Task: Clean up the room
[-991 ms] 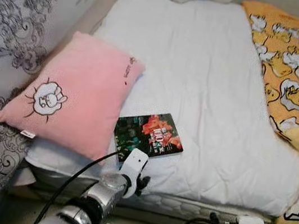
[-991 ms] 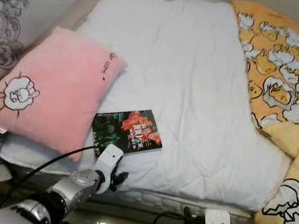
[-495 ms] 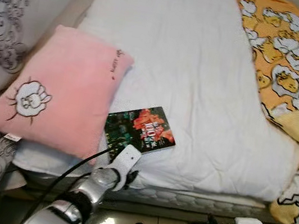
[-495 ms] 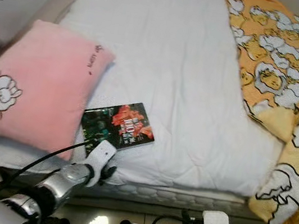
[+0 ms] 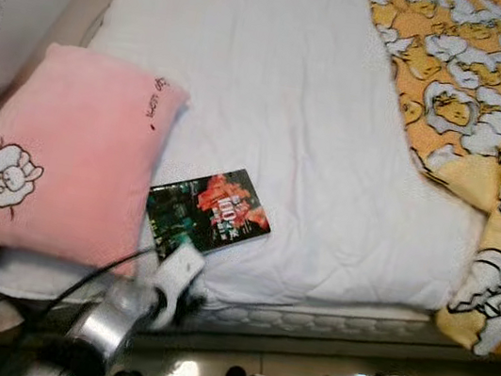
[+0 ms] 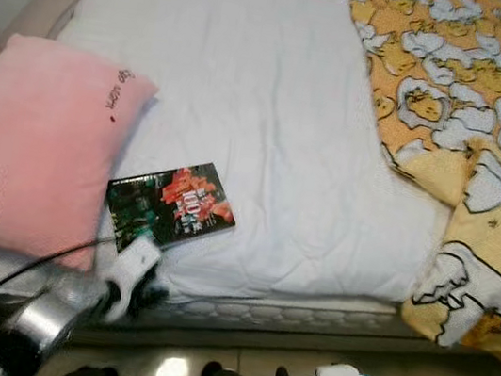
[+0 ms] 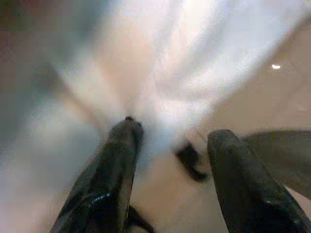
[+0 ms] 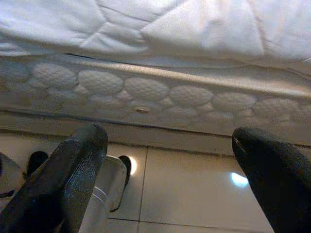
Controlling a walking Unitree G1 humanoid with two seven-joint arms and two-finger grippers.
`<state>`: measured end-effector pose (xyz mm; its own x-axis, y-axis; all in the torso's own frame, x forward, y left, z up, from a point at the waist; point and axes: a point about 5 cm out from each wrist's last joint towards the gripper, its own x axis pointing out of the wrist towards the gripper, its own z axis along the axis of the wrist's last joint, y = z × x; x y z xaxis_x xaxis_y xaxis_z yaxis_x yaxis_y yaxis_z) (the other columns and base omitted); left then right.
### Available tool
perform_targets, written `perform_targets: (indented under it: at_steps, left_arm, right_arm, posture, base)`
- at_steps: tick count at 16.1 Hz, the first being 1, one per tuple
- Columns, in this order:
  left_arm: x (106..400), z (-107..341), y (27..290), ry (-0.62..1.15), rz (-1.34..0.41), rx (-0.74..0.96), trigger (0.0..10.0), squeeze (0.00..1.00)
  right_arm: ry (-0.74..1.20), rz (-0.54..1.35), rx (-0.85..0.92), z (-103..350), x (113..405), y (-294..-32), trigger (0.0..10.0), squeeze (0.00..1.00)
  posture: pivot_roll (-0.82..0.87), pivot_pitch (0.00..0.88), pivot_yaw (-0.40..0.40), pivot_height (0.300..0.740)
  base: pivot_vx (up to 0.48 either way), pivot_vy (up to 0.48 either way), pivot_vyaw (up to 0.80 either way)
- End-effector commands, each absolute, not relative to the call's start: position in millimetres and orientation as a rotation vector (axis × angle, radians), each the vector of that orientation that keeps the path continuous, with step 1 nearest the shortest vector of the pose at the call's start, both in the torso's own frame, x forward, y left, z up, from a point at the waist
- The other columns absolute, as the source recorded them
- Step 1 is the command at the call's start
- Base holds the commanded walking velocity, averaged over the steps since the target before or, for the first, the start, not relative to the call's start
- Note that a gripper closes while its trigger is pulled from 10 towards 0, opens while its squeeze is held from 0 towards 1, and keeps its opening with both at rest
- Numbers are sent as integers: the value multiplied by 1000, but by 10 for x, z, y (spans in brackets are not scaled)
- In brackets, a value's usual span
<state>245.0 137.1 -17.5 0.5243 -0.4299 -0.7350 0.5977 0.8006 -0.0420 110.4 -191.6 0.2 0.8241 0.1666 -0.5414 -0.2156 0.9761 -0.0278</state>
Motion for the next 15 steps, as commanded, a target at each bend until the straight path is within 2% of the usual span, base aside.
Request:
perform_targets:
  at_steps: [1,4,7,8,11,15]
  left_arm:
    - [2265,-224,1294,897,-673,172,10000,0]
    - [2227,2,1260,878,-725,174,10000,0]
    - [2436,411,1246,722,-660,119,10000,0]
    - [2518,530,1230,666,-648,160,10000,0]
    - [2549,415,1244,691,-604,227,10000,0]
    - [2551,246,1194,732,-574,232,10000,0]
  right_arm:
    - [601,211,-90,-23,1043,-1949,10000,0]
    - [622,228,-83,-63,1024,-1952,10000,0]
    - [617,229,-86,-61,1056,-1965,10000,0]
    - [616,231,-86,-67,1062,-1971,10000,0]
    - [625,241,-90,-109,1059,-1964,10000,0]
    - [633,240,-100,-130,1053,-1994,10000,0]
  posture:
    - [-86,163,-88,740]
    - [-77,149,-84,740]
    - [-69,130,-80,740]
    - [-65,127,-81,740]
    - [-61,117,-82,740]
    - [-71,110,-82,740]
  base:
    - [0,0,0]
    - [0,0,0]
    - [0,0,0]
    - [0,0,0]
    - [0,0,0]
    - [0,0,0]
